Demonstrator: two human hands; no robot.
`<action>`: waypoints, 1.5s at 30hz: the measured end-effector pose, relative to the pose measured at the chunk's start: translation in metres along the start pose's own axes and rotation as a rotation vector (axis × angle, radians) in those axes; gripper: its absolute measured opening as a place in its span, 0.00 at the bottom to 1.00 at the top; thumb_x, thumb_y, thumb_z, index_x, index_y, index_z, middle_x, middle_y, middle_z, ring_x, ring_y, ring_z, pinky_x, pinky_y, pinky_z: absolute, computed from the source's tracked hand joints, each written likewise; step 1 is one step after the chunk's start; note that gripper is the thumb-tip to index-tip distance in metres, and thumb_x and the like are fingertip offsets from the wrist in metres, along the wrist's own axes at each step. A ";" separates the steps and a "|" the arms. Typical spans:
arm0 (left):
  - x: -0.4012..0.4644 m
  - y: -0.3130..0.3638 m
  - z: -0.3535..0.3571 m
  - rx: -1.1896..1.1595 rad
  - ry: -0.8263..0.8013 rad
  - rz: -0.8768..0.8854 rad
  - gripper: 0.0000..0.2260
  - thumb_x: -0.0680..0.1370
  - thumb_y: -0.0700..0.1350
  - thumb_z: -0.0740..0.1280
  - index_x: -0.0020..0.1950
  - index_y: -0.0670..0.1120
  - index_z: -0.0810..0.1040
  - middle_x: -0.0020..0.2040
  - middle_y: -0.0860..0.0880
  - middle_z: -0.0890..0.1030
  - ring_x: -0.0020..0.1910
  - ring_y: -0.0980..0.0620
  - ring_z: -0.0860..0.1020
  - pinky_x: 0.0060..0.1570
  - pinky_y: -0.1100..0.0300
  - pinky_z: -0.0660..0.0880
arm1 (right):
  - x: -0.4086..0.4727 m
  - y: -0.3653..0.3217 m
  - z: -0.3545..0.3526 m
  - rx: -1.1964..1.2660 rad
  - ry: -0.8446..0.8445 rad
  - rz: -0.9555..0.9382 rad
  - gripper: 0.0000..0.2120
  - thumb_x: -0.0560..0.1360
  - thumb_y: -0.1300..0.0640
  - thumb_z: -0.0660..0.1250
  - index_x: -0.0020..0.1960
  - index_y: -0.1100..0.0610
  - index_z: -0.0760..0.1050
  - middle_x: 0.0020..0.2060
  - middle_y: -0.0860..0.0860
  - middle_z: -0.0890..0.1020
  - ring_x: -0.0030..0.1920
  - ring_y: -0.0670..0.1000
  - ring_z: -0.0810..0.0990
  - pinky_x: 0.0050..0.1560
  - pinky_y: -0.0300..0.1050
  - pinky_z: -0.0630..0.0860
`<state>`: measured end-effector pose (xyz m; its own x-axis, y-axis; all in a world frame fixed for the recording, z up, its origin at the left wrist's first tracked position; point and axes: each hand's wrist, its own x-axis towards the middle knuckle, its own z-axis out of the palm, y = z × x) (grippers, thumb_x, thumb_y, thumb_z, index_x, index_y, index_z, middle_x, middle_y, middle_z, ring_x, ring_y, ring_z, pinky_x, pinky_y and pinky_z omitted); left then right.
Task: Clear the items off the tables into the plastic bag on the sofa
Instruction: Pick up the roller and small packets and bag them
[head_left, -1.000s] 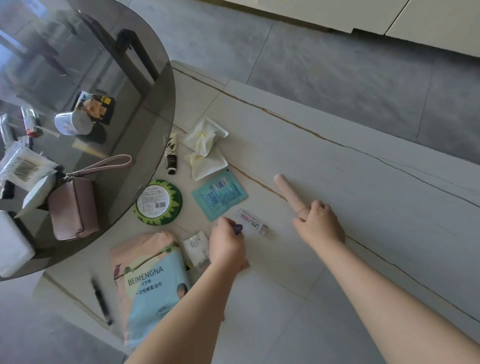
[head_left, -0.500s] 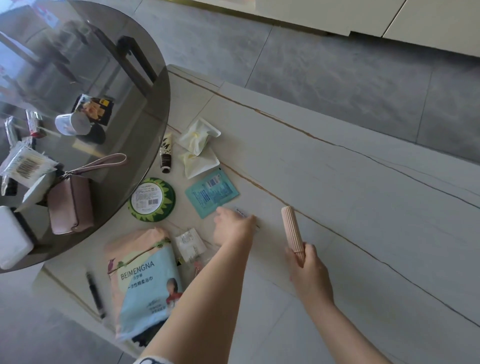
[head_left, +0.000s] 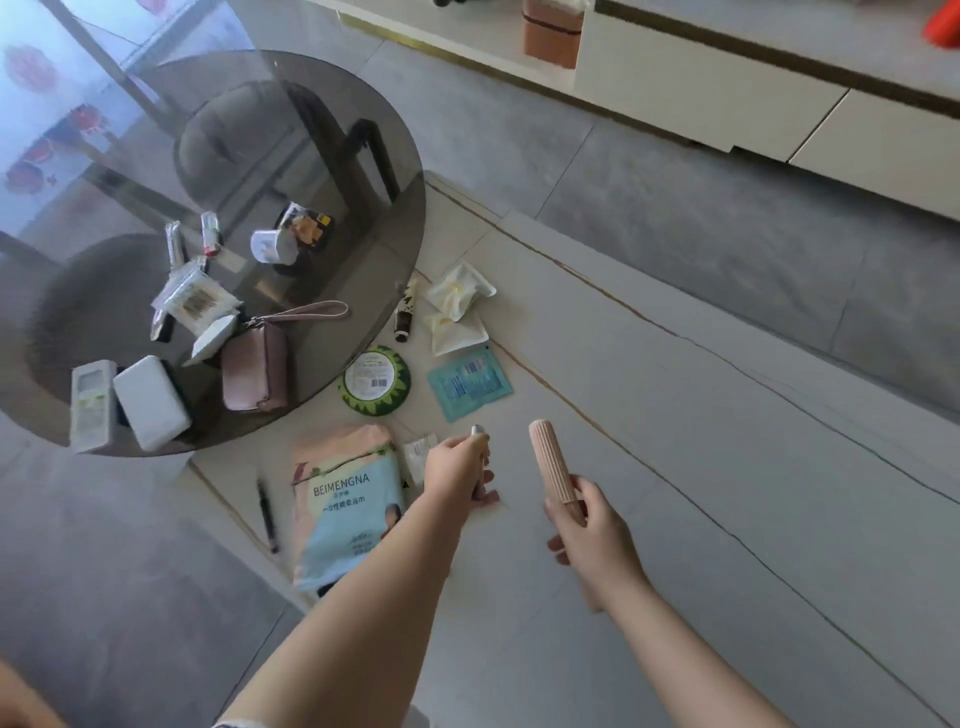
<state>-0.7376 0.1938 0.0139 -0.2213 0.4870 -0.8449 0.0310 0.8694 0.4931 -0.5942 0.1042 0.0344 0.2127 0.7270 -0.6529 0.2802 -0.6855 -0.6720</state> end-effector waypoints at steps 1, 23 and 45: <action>-0.013 0.004 -0.011 -0.052 -0.016 -0.019 0.03 0.75 0.43 0.66 0.45 0.45 0.79 0.36 0.47 0.76 0.32 0.50 0.77 0.25 0.64 0.70 | -0.010 -0.011 0.001 0.019 -0.033 -0.015 0.11 0.76 0.51 0.65 0.57 0.45 0.70 0.39 0.45 0.80 0.31 0.42 0.81 0.32 0.41 0.79; -0.350 -0.070 -0.357 -1.152 0.115 0.042 0.14 0.74 0.57 0.68 0.39 0.47 0.73 0.26 0.47 0.77 0.25 0.50 0.79 0.29 0.57 0.79 | -0.307 -0.211 0.170 -0.333 -0.823 -0.347 0.12 0.78 0.58 0.62 0.61 0.51 0.70 0.42 0.53 0.79 0.31 0.45 0.79 0.27 0.39 0.73; -0.467 -0.331 -0.612 -1.405 0.632 0.071 0.07 0.80 0.35 0.60 0.46 0.43 0.75 0.39 0.42 0.79 0.37 0.45 0.76 0.38 0.56 0.74 | -0.569 -0.173 0.442 -0.725 -1.222 -0.262 0.07 0.77 0.60 0.59 0.51 0.59 0.74 0.37 0.57 0.75 0.25 0.52 0.78 0.25 0.39 0.73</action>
<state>-1.2408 -0.3722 0.3726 -0.6335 0.0937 -0.7681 -0.7734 -0.1068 0.6249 -1.1773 -0.2087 0.3678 -0.7330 0.0835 -0.6751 0.6679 -0.0995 -0.7376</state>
